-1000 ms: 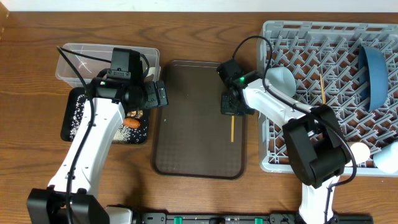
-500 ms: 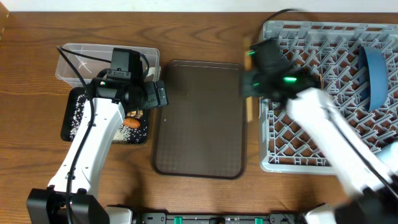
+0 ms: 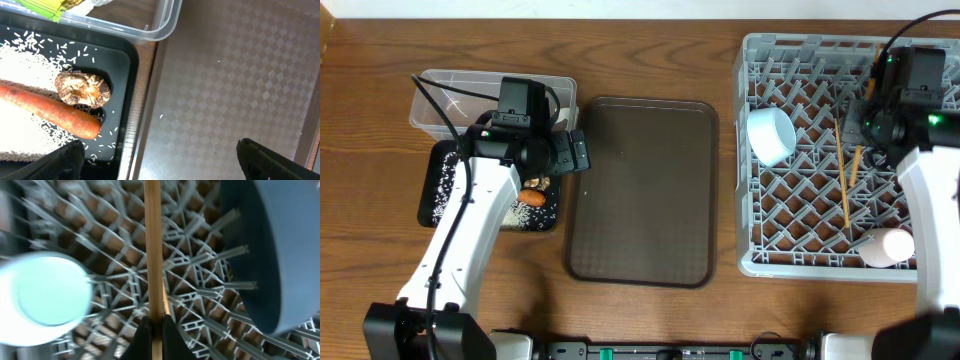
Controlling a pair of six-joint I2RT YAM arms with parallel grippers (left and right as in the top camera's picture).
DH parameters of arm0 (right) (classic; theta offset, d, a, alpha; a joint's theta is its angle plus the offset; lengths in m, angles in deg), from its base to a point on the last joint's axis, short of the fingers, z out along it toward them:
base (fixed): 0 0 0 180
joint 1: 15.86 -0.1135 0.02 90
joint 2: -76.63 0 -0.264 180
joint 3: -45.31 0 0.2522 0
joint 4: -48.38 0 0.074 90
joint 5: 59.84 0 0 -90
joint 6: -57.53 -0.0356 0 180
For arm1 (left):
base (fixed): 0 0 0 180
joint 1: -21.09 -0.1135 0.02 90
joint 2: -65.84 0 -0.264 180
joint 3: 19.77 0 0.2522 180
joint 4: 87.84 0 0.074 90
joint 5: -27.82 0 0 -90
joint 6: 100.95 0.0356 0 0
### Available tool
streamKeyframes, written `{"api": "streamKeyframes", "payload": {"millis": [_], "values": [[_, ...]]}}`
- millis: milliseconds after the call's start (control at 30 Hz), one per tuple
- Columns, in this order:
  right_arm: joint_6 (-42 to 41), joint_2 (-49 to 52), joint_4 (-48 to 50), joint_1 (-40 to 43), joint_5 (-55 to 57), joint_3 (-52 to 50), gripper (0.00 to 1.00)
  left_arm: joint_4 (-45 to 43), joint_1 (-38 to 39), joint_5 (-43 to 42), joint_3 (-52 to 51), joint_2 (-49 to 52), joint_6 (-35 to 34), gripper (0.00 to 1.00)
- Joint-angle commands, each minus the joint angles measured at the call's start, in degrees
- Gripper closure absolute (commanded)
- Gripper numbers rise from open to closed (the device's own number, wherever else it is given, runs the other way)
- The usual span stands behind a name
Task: Sort waste into correct bins and load items into the dishwasher rack
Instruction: 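Carry the chopsticks with the right gripper and stand them in the rack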
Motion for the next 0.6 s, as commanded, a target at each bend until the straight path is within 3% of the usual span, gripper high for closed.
{"api": "streamKeyframes", "payload": {"millis": [0,200,233,300,567], "values": [[4.74,5.05,0.37,1.66,0.42,-1.03,0.99,0.20,-0.20,0.26,0.22,-0.96,0.07,0.02],[5.75,9.64,2.36,2.14,4.66,-1.03,0.96,0.20,-0.20,0.26,0.22,-0.96,0.07,0.02],[5.75,9.40,2.45,1.86,4.66,-0.92,0.68,0.20,-0.20,0.26,0.22,-0.96,0.07,0.02],[5.73,8.11,2.19,1.16,4.61,-0.68,0.47,0.20,-0.20,0.26,0.22,-0.96,0.07,0.02],[2.97,-5.46,0.42,-4.17,-0.70,-0.24,0.38,0.20,-0.20,0.26,0.22,-0.96,0.07,0.02]]}}
